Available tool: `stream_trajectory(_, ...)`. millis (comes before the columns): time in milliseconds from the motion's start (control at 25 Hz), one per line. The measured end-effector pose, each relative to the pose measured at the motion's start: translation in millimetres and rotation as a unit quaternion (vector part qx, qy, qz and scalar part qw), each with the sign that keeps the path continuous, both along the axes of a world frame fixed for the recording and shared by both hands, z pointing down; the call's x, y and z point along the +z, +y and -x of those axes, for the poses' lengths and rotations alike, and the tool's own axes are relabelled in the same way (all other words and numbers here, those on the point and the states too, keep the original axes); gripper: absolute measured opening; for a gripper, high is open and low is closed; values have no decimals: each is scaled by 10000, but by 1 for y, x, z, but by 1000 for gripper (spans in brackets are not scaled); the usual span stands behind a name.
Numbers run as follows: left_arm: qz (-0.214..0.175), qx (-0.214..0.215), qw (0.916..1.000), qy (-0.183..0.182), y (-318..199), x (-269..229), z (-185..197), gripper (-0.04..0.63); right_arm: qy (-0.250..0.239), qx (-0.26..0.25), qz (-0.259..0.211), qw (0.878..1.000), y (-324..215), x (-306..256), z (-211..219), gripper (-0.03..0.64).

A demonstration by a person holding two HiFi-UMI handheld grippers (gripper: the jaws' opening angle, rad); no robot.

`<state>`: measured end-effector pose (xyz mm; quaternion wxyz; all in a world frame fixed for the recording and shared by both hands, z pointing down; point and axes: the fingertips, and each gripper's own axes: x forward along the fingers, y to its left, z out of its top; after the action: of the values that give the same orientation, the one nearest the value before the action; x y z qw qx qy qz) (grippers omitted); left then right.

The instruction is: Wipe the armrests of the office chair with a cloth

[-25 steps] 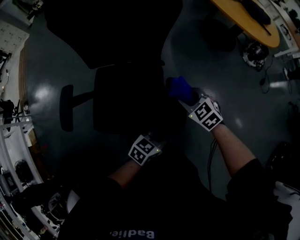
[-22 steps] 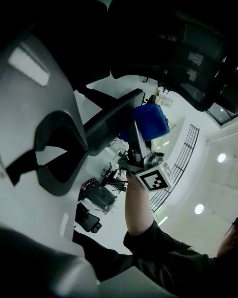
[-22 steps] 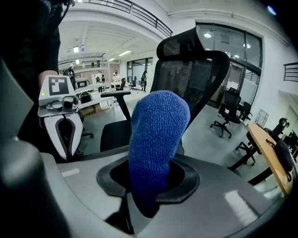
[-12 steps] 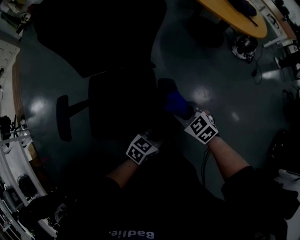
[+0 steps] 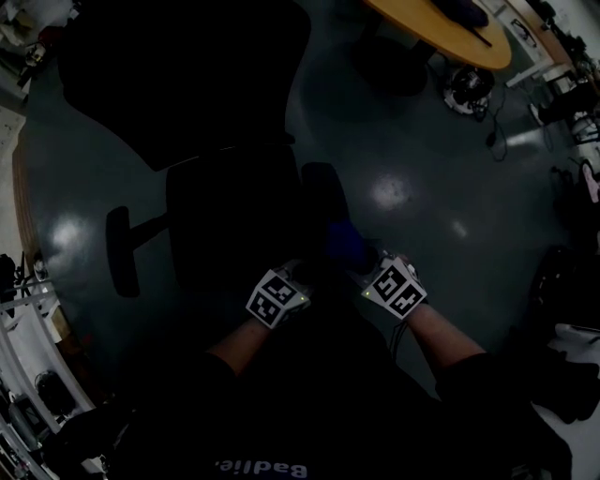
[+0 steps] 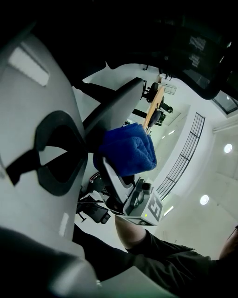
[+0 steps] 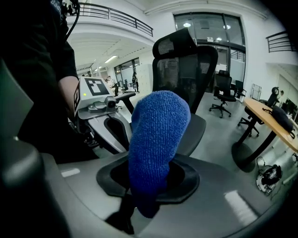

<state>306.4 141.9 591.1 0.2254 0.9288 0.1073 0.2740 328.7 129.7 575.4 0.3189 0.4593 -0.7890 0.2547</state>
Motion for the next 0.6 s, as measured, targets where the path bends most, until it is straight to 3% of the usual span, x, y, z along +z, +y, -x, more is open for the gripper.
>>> stream_trajectory(360, 0, -39, 10000, -17, 1, -3, 3, 20, -184, -234, 290, 9991, 19, -9, 17, 124)
stream_trajectory(600, 46, -244, 9997, -12, 1, -2, 11, 20, 127, -461, -198, 9987, -30, -49, -14, 126)
